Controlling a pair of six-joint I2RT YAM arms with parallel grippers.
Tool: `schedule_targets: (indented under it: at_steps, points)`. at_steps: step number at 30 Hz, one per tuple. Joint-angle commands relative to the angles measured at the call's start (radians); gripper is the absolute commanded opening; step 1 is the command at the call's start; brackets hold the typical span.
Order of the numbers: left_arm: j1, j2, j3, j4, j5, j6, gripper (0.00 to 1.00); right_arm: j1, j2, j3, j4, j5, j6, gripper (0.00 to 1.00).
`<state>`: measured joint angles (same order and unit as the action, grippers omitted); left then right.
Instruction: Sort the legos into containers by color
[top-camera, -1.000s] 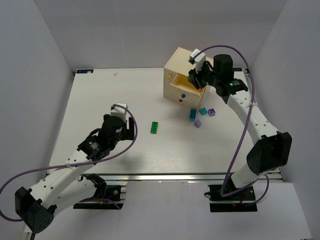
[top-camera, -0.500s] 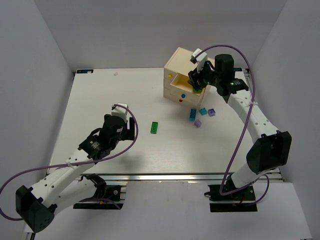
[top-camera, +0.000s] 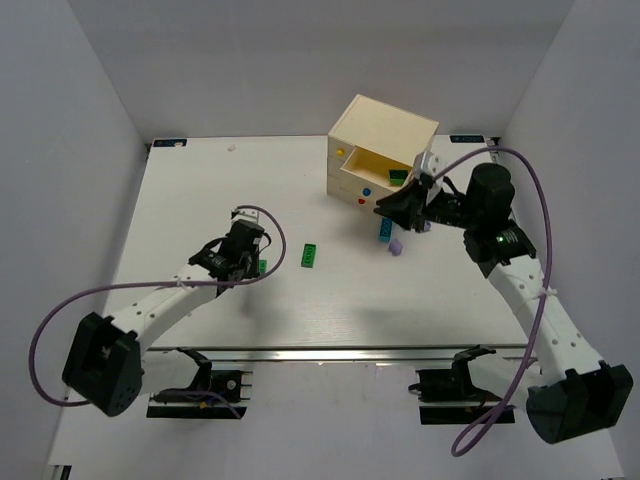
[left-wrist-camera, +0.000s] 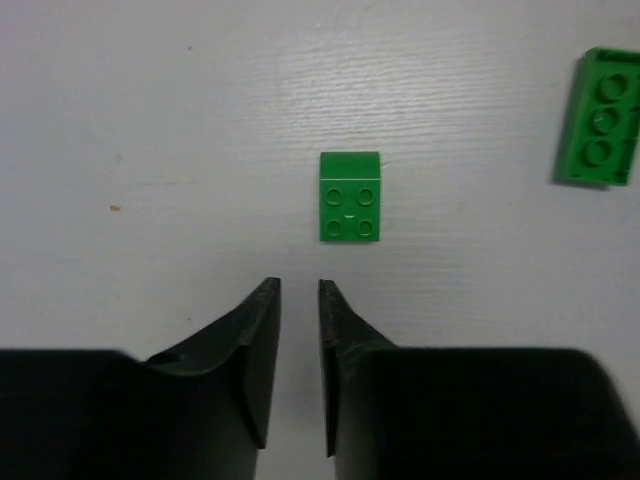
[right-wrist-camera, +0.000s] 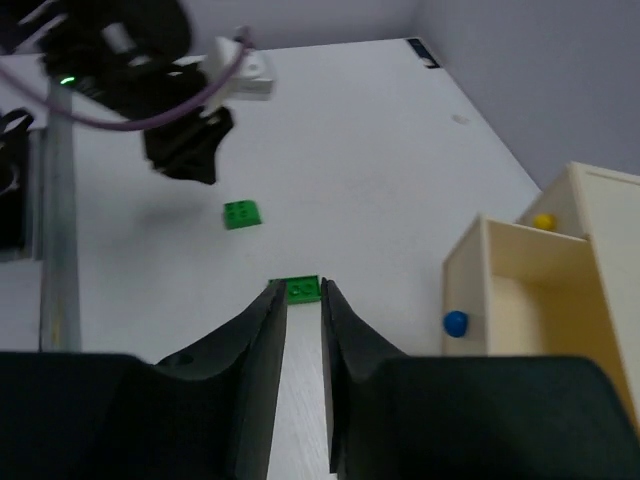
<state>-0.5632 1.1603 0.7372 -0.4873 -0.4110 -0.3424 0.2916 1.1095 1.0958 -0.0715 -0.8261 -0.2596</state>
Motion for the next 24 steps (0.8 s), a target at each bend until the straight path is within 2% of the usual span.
schedule_targets:
  at_steps: [1,2,3,5,6,12,20,24]
  points:
    - [0.052,0.085,0.060,-0.002,0.067,-0.021,0.43,0.000,-0.042,-0.141,0.047,-0.263,0.013,0.29]
    - [0.065,0.104,0.070,0.003,0.083,-0.020,0.54,-0.003,-0.063,-0.167,0.042,-0.274,0.000,0.38]
    - [0.083,0.123,0.089,0.010,0.130,-0.017,0.62,-0.003,-0.072,-0.218,0.039,-0.278,-0.019,0.52]
    - [0.095,0.183,0.114,0.029,0.188,0.009,0.74,-0.008,-0.103,-0.263,0.052,-0.271,-0.038,0.61]
    - [0.095,0.208,0.148,0.030,0.213,0.017,0.76,-0.011,-0.106,-0.287,0.059,-0.260,-0.040,0.61]
    - [0.105,0.354,0.220,0.001,0.267,0.042,0.77,-0.017,-0.119,-0.286,0.032,-0.243,-0.070,0.61]
    - [0.123,0.384,0.183,0.010,0.238,0.031,0.75,-0.031,-0.126,-0.297,0.032,-0.255,-0.070,0.61]
    - [0.132,0.400,0.177,0.016,0.256,0.028,0.69,-0.043,-0.123,-0.307,0.048,-0.254,-0.066,0.61]
